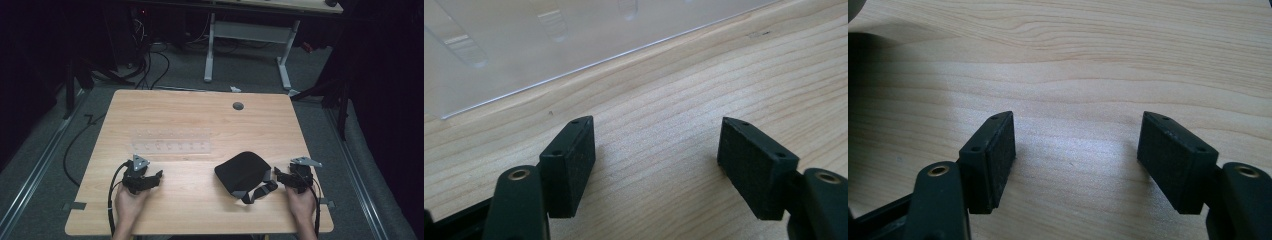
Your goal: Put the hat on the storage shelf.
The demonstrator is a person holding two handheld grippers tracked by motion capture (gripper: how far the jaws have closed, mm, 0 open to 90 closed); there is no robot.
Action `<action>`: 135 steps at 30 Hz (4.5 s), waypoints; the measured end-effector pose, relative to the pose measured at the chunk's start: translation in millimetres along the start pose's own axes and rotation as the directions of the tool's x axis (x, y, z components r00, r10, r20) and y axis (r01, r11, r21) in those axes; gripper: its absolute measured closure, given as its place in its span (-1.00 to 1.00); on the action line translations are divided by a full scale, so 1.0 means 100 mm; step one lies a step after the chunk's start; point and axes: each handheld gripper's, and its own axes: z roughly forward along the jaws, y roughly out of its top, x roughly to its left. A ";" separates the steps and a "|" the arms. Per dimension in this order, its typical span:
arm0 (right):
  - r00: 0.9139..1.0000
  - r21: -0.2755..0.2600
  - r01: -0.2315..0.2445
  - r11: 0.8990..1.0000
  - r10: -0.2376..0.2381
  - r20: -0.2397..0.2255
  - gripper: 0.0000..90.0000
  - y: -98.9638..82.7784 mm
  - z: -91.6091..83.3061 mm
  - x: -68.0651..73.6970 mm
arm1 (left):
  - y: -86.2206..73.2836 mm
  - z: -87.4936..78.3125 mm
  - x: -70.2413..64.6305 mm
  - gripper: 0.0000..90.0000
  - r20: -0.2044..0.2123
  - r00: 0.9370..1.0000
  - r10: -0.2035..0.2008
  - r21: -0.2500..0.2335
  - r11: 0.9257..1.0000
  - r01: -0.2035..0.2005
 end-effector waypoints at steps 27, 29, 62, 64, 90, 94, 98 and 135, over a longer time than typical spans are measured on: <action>1.000 -0.009 -0.005 1.000 0.005 -0.028 -0.23 -0.01 -0.01 -0.04 | 0.00 0.00 0.00 -0.33 -0.008 1.000 -0.004 -0.002 1.000 0.004; 0.999 -0.012 -0.013 1.000 0.013 -0.030 -0.17 -0.01 -0.02 -0.05 | 0.00 0.00 0.00 -0.33 -0.009 1.000 -0.004 -0.002 1.000 0.004; 0.976 -0.178 -0.053 0.983 0.014 -0.217 0.01 0.03 -0.60 0.08 | 0.00 0.01 0.00 -0.34 -0.011 1.000 -0.004 -0.001 1.000 0.004; 0.972 -0.188 -0.048 0.981 0.003 -0.234 -0.01 0.05 -0.62 0.11 | 0.00 0.01 0.00 -0.34 -0.011 1.000 -0.004 -0.001 1.000 0.004; 0.941 -0.090 0.005 0.996 -0.035 -0.338 -0.08 0.12 -0.29 0.46 | 0.00 0.01 0.00 -0.34 -0.011 1.000 -0.005 -0.002 1.000 0.005; 0.936 -0.077 0.011 0.997 -0.037 -0.350 -0.07 0.11 -0.24 0.49 | 0.00 0.01 0.00 -0.34 -0.011 1.000 -0.004 -0.001 1.000 0.004; 0.933 -0.063 0.018 0.998 -0.040 -0.359 -0.05 0.11 -0.17 0.52 | 0.00 0.01 0.00 -0.34 -0.011 1.000 -0.004 -0.001 1.000 0.004; 0.867 -0.051 0.067 0.996 -0.083 -0.491 0.76 0.06 -0.09 0.58 | 0.00 0.01 0.00 -0.33 -0.012 1.000 -0.011 -0.004 1.000 0.011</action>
